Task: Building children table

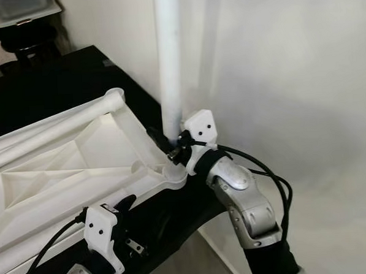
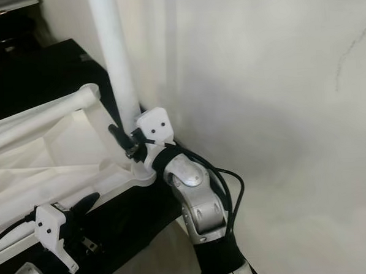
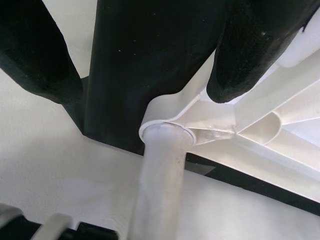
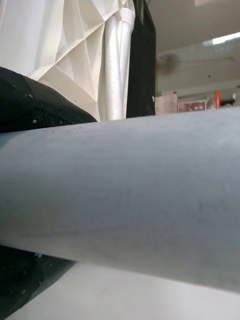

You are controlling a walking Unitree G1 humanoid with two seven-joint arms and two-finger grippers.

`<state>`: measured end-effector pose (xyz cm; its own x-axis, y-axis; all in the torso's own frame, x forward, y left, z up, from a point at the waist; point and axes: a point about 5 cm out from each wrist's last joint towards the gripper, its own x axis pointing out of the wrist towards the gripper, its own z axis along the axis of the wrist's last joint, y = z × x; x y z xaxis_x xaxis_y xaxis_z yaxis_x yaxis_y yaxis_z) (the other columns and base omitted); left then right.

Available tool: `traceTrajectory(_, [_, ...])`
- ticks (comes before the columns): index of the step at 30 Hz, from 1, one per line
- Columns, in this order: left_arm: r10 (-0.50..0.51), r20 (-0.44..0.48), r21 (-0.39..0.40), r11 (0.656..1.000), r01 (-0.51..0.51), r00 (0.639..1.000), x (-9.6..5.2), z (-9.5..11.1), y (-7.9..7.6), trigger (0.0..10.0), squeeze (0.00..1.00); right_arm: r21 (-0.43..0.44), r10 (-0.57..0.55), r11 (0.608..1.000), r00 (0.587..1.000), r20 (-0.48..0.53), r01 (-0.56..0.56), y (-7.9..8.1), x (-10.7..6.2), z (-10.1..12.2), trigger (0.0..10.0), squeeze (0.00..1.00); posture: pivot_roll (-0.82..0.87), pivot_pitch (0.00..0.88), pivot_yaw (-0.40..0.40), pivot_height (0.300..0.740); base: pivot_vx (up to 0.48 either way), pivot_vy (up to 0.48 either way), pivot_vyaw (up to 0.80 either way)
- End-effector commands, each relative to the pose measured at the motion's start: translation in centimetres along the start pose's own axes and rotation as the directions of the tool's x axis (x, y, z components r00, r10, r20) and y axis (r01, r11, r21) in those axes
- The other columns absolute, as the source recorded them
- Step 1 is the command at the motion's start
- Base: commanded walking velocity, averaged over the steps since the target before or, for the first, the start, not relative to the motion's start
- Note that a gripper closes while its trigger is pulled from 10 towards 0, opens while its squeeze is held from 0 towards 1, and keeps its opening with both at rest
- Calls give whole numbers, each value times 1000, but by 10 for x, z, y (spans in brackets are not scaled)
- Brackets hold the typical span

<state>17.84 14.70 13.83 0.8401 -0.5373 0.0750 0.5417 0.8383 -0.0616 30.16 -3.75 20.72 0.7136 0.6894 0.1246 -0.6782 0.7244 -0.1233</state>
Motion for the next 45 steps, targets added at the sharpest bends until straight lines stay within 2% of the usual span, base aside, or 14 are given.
traceTrajectory(1, [8,-27,-11,1000,-8,1000,-1,-6,1,10000,0,58,15,998,989,-146,-7,-6,-4,-28,0,0,-241,156,-47,740,0,0,0])
traceTrajectory(3, [16,-23,-11,1000,-17,1000,-1,-6,1,10000,0,58,54,997,988,-145,-46,-6,-2,-26,0,0,-241,156,-47,740,0,0,0])
traceTrajectory(4, [23,-18,-11,1000,-24,1000,-1,-6,2,10000,0,72,107,993,985,-134,-98,-1,0,-22,10000,0,-243,156,-51,740,0,0,0])
traceTrajectory(7, [28,-14,-11,1000,-28,1000,1,-6,2,10000,0,123,213,972,974,-81,-202,6,2,-8,10000,0,-251,159,-51,740,0,0,0])
traceTrajectory(8, [26,-14,-12,1000,-26,1000,1,-6,2,10000,0,120,274,956,961,-44,-267,5,4,0,10000,1000,-251,159,-54,740,0,0,0])
traceTrajectory(11, [24,-13,-14,1000,-24,1000,1,-6,2,10000,0,121,389,914,921,4,-387,2,6,11,10000,1000,-251,159,-54,740,0,0,0])
traceTrajectory(15, [24,-12,-16,1000,-24,1000,1,-5,0,10000,0,19,664,748,748,7,-664,-13,1,26,10000,1000,-244,173,-63,740,0,0,0])
traceTrajectory(17, [24,-12,-16,1000,-24,1000,1,-5,0,10000,0,19,664,748,748,7,-664,-13,1,26,10000,1000,-244,173,-63,740,0,0,0])
traceTrajectory(18, [25,-12,-16,1000,-26,1000,0,-5,0,10000,0,-2,702,712,712,-16,-702,-16,1,27,10000,0,-243,180,-65,740,0,0,0])
traceTrajectory(27, [25,-19,-19,999,-25,999,-4,-4,-2,10000,0,-24,774,631,632,-51,-775,-34,10,40,10000,0,-227,192,-60,740,0,0,0])
traceTrajectory(30, [19,-24,-16,1000,-19,1000,-4,-4,-4,10000,0,-18,787,615,614,-60,-789,-39,11,40,8235,0,-226,192,-61,740,0,0,0])
traceTrajectory(31, [5,-30,-8,1000,-5,1000,-4,-4,-6,10000,0,-10,795,603,602,-69,-797,-41,10,38,0,0,-226,188,-59,740,0,0,0])
traceTrajectory(39, [-29,-44,-3,1000,29,999,-5,-5,-10,10000,0,29,818,572,568,-85,-820,-45,1,29,0,0,-235,183,-47,740,0,0,0])
traceTrajectory(45, [-60,-59,-4,998,60,996,-8,-5,-12,10000,0,22,672,738,732,-112,-674,-48,0,16,0,0,-236,192,-39,740,0,0,0])
